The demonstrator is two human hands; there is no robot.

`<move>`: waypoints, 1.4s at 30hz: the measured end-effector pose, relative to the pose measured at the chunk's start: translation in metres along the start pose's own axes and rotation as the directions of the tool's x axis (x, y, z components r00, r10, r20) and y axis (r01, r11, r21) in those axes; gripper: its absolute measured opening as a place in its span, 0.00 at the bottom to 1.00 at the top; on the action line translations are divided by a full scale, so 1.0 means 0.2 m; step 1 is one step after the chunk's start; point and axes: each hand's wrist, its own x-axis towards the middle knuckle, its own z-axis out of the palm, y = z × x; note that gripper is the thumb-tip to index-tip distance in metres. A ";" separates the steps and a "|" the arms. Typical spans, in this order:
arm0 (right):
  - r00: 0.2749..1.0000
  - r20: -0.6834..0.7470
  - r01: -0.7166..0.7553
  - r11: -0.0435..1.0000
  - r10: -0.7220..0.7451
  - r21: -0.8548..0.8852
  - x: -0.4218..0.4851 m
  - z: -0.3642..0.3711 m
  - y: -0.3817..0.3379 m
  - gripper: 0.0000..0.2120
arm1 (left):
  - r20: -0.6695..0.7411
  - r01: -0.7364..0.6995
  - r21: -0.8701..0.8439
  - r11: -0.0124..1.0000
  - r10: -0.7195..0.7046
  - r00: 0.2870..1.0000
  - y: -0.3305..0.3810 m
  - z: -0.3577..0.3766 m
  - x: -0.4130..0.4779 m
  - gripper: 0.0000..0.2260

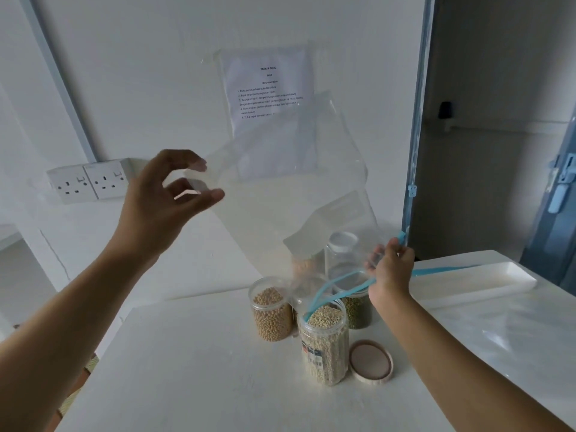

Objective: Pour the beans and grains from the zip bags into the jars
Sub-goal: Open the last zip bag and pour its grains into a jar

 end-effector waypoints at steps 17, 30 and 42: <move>0.988 0.157 -0.010 0.999 0.003 0.045 -0.02 0.01 0.02 0.11 | 0.005 0.383 -0.428 0.819 -0.421 0.907 -0.34 0.31 -0.40 0.20; 0.983 0.173 -0.067 0.996 0.056 0.062 -0.02 0.00 0.04 0.04 | 0.338 0.692 -0.275 0.668 -0.607 0.719 -0.51 0.55 -0.69 0.37; 0.986 0.157 -0.076 0.993 0.062 0.088 0.05 -0.03 0.03 0.06 | 0.154 0.429 0.045 0.902 -0.431 0.889 -0.48 0.69 -0.64 0.25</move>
